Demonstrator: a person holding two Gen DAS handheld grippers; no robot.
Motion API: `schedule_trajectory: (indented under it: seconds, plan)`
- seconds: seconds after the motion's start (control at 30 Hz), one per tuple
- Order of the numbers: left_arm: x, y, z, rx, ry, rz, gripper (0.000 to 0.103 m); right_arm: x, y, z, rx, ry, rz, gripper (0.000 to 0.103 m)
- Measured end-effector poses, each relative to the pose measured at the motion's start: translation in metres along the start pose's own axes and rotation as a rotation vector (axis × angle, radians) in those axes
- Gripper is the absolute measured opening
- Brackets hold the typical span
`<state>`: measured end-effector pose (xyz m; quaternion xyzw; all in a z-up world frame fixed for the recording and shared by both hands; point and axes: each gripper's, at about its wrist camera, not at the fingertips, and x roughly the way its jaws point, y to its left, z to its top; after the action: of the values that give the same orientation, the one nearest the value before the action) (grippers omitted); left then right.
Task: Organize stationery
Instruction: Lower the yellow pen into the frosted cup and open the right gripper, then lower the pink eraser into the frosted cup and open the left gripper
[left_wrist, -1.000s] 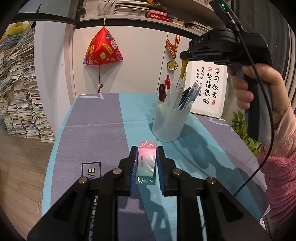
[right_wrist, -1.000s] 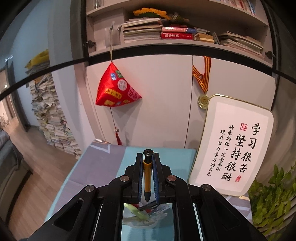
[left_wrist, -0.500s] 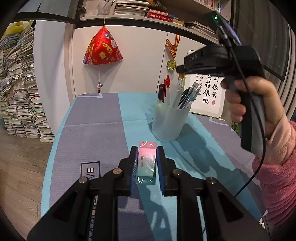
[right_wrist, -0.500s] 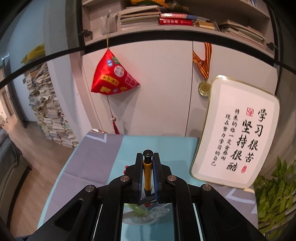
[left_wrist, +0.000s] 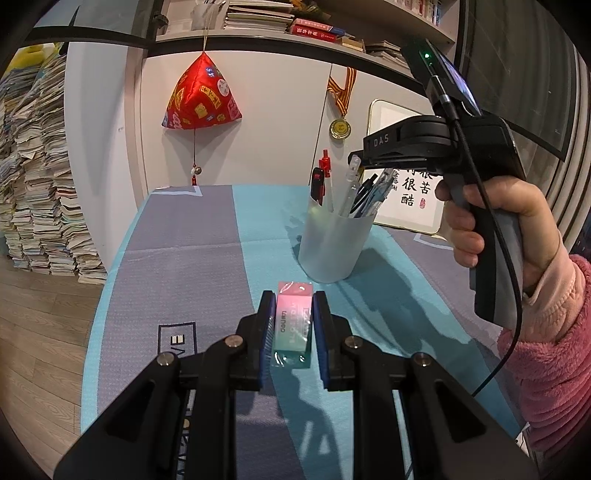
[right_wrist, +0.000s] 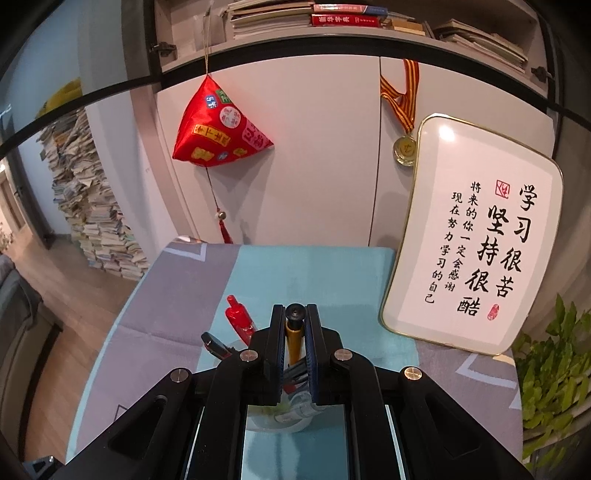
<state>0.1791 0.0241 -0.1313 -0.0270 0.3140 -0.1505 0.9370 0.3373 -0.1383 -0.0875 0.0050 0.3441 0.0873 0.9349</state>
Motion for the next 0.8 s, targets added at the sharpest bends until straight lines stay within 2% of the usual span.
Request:
schedule_trajectory:
  seconds: [0.2, 0.47, 0.8]
  plan:
    - [-0.003, -0.003, 0.002, 0.006, -0.002, 0.001, 0.019, -0.006, -0.002, -0.003, 0.019, 0.005, 0.033, 0.011]
    - [-0.008, -0.010, 0.004, 0.017, -0.006, 0.004, 0.019, -0.044, -0.007, -0.011, 0.021, -0.047, 0.068, 0.011]
    - [-0.012, -0.028, 0.013, 0.042, -0.013, -0.006, 0.019, -0.094, -0.026, -0.046, 0.029, -0.078, 0.079, 0.013]
